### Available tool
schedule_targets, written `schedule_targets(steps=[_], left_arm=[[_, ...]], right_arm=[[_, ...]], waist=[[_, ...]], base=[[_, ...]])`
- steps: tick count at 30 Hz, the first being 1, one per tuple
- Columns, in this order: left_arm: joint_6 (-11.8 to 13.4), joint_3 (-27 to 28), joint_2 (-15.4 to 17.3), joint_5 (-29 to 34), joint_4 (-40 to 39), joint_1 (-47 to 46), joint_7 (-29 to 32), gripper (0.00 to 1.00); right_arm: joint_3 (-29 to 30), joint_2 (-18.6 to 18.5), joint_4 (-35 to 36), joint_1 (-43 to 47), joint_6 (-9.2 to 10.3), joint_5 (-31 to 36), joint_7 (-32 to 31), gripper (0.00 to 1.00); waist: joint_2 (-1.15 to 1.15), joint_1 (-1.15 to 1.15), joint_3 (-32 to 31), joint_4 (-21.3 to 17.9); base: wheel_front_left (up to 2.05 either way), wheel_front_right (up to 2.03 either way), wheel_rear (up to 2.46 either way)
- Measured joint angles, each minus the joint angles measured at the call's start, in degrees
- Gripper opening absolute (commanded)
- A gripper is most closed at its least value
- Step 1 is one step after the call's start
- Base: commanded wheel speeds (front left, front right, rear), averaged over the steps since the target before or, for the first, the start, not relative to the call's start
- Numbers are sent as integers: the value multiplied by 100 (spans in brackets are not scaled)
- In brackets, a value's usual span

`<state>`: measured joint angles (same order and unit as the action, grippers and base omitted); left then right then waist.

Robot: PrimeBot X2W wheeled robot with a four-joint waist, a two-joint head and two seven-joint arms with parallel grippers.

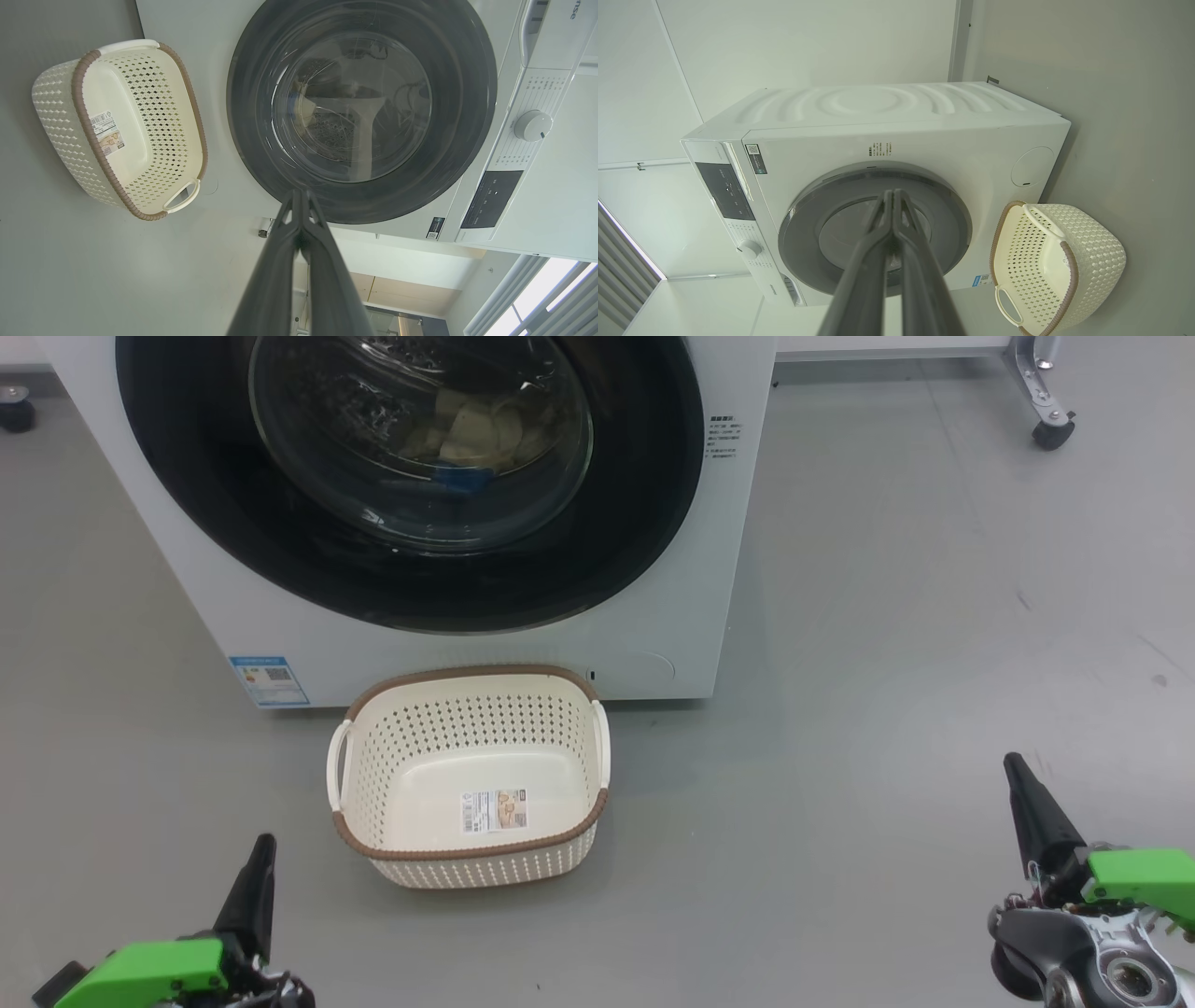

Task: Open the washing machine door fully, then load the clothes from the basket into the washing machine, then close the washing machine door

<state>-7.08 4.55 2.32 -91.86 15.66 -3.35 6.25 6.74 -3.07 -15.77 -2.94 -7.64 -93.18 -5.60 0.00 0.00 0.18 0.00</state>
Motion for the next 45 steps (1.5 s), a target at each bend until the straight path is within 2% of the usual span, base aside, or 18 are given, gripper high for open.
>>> schedule_targets(steps=[45], left_arm=[[0, 0, -1, 0, 0, 0, 0, 0]], right_arm=[[34, 23, -1, 0, 0, 41, -24, 0]], waist=[[0, 0, 0, 0]], base=[[0, 0, 0]])
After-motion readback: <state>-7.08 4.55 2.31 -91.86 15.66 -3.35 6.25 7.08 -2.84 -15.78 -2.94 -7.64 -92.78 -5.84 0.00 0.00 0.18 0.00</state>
